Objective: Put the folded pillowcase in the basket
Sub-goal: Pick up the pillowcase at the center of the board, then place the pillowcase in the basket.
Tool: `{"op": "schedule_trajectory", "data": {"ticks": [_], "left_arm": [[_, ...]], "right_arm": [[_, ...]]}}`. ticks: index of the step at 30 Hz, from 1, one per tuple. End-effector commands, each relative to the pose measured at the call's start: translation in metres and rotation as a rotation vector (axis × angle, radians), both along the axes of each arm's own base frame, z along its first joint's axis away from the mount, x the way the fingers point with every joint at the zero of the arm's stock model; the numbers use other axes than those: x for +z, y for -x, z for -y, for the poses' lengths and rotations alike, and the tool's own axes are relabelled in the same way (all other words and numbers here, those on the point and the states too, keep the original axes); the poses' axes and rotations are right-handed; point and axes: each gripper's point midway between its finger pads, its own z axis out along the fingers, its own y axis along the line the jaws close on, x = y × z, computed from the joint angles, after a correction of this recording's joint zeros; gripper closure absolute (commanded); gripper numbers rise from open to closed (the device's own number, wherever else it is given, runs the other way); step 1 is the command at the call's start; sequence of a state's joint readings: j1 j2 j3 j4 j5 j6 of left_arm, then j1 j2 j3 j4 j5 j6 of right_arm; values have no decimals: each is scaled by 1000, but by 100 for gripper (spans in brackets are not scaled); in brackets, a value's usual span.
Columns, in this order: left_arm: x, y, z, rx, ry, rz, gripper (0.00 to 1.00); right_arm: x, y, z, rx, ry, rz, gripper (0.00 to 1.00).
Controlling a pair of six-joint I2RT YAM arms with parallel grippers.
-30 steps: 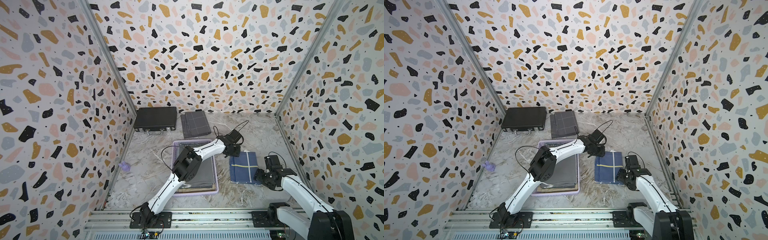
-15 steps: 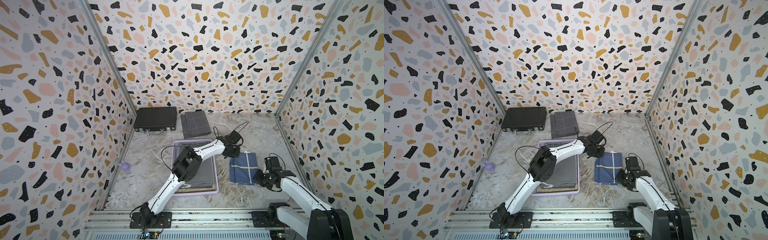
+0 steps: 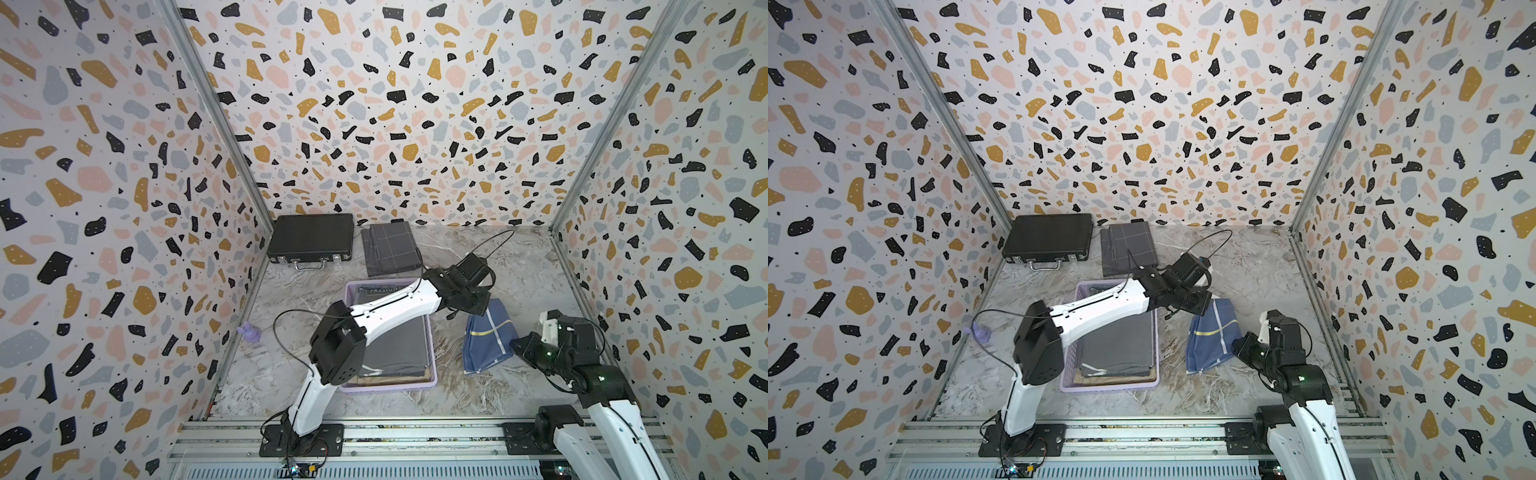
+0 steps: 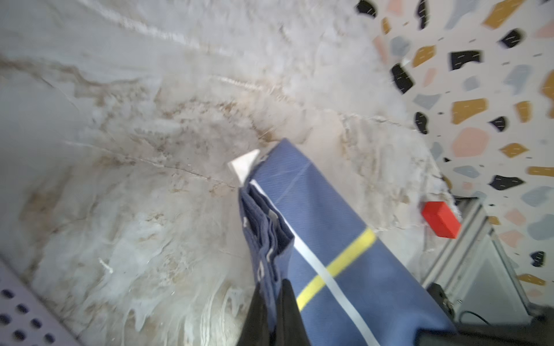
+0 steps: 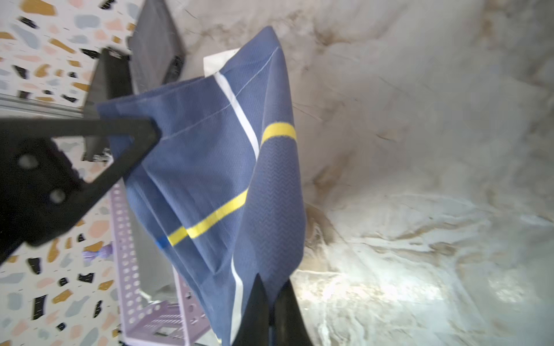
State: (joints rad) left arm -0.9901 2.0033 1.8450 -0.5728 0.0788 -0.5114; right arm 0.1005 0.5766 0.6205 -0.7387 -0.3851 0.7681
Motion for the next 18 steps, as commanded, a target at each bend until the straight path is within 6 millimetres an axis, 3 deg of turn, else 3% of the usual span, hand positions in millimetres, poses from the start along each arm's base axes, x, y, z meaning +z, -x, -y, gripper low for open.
{"op": "schedule_trajectory", "data": {"ticks": [1,7,14,18], "left_arm": [[34,-3,-35,55,-22,113,100],[51,-4,-109,135,-98,175,100],[47,-19,-204,263,-151,147,100],[39,-31,-248,333,-179,129,100]], "right_arm": [[24,-2,-23,65,-86,0,100],[45,2,-76,218,-93,68,100],[31,10,-155,435,21,98,100],[15,11,-198,538,95,97,100]]}}
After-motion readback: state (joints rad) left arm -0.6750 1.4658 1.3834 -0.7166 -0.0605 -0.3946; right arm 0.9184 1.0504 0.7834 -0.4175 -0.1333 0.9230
